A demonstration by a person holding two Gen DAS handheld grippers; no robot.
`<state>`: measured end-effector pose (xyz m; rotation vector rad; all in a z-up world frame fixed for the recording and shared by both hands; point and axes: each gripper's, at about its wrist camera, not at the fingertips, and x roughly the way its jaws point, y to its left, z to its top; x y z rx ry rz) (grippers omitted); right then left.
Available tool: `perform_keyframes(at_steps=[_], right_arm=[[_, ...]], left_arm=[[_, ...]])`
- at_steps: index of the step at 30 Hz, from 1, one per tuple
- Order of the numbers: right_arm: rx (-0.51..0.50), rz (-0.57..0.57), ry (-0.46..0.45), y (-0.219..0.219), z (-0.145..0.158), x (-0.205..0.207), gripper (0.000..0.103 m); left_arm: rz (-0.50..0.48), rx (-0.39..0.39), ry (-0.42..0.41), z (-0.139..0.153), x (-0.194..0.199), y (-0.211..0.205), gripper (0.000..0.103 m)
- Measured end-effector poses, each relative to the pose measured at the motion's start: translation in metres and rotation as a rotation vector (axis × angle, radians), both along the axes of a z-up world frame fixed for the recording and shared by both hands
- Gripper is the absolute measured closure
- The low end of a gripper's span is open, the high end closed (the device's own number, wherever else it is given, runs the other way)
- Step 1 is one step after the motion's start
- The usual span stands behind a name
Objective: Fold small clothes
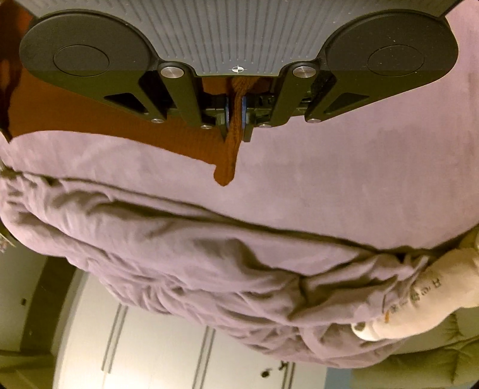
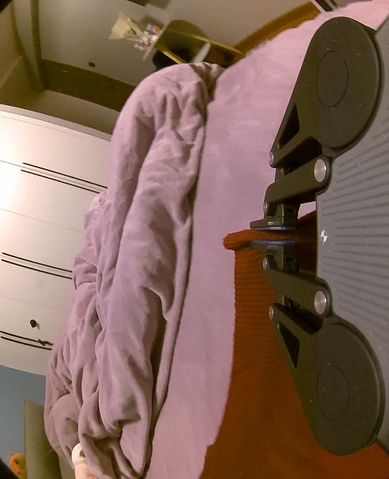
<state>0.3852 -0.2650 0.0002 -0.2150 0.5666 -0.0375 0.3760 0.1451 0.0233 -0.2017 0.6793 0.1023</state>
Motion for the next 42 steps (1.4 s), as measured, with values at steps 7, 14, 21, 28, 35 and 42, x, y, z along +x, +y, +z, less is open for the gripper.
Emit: perform_keyframes(at_steps=[7,14,21,28,35,42], right_arm=[[-0.021,-0.082,0.014,0.009,-0.029,0.03,0.095],[0.179,0.026,-0.02,0.028,-0.027,-0.028,0.081],[-0.041,0.397,-0.068,0.135,-0.053,-0.072,0.074],[-0.059,0.287,-0.027,0.113,-0.065,-0.042,0.066],[-0.009,0.212,0.012,0.064,-0.064,-0.027,0.047],[0.038,0.136,0.048,0.018,-0.061,-0.035,0.038]], left_arm=[[0.116,0.178,0.066,-0.036,0.017,-0.01,0.086],[0.008,-0.065,-0.031,-0.028,-0.042,-0.035,0.04],[-0.009,-0.038,-0.007,-0.061,-0.02,-0.077,0.034],[0.0,0.023,-0.002,-0.083,-0.013,-0.071,0.031],[0.013,0.126,0.006,-0.083,-0.016,-0.045,0.032],[0.044,0.276,0.036,-0.067,-0.043,-0.017,0.019]])
